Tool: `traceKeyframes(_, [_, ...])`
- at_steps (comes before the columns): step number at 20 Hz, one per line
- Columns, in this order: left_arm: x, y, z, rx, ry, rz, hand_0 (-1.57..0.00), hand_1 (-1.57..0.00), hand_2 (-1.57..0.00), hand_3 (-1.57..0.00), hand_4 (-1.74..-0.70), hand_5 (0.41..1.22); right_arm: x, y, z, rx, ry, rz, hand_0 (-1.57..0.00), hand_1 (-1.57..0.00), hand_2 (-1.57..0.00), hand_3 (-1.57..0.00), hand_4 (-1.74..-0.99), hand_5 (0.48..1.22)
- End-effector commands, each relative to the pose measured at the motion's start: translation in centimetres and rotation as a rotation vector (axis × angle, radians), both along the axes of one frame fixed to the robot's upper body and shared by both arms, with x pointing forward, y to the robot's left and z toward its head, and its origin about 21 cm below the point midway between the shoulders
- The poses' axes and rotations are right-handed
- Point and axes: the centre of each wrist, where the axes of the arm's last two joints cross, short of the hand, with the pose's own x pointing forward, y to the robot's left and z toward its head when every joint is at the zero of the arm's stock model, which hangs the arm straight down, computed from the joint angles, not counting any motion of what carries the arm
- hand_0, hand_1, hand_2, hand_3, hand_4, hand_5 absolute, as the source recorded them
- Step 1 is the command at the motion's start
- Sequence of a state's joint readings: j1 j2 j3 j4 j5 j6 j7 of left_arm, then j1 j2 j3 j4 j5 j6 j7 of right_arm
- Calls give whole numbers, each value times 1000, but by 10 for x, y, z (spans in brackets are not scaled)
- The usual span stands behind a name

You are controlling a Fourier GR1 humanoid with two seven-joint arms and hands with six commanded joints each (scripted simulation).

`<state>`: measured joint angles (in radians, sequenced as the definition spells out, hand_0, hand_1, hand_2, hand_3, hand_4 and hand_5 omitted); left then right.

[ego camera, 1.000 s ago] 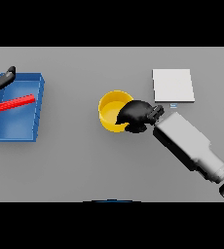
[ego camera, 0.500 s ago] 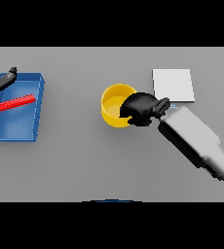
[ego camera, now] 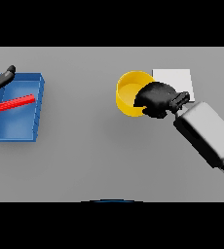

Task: Pick up the red beaker and tilt it to pour out 1 green nut into yellow bowl. Pick up the yellow bowl and place it on the metallic measuring scale.

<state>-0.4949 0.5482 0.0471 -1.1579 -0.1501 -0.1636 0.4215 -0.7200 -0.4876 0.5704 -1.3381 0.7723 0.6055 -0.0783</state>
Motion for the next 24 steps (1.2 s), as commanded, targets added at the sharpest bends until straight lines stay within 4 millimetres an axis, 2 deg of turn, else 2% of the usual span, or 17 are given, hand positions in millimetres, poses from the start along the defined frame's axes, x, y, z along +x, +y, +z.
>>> traceKeyframes(1, [0, -4, 0, -8, -3, -2, 1, 1, 1, 1, -812, 710, 2, -2, 2, 0, -15, -15, -1538, -1569, -1488, -1190, -1740, 1220])
traceKeyframes(4, [-1, 0, 3, -15, 2, 12, 1, 1, 1, 1, -831, 728, 14, -20, 11, 20, -75, -63, -1554, -1570, -1517, -1166, -1741, 1220])
traceKeyframes(9, [-5, -6, 1, -19, 9, 11, 1, 1, 1, 1, -849, 746, 39, -52, 14, 23, -150, -179, -1565, -1571, -1548, -1154, -1741, 1221])
traceKeyframes(16, [-8, -7, 5, -25, 28, 38, 1, 1, 1, 1, -862, 773, 60, -87, -6, 38, -140, -313, -1570, -1571, -1517, -1170, -1741, 1221])
traceKeyframes(24, [-1, -11, 6, 1, 34, 43, 1, 1, 1, 1, -858, 809, 67, -100, -39, 45, -92, -373, -1571, -1571, -1386, -1374, -1741, 1221])
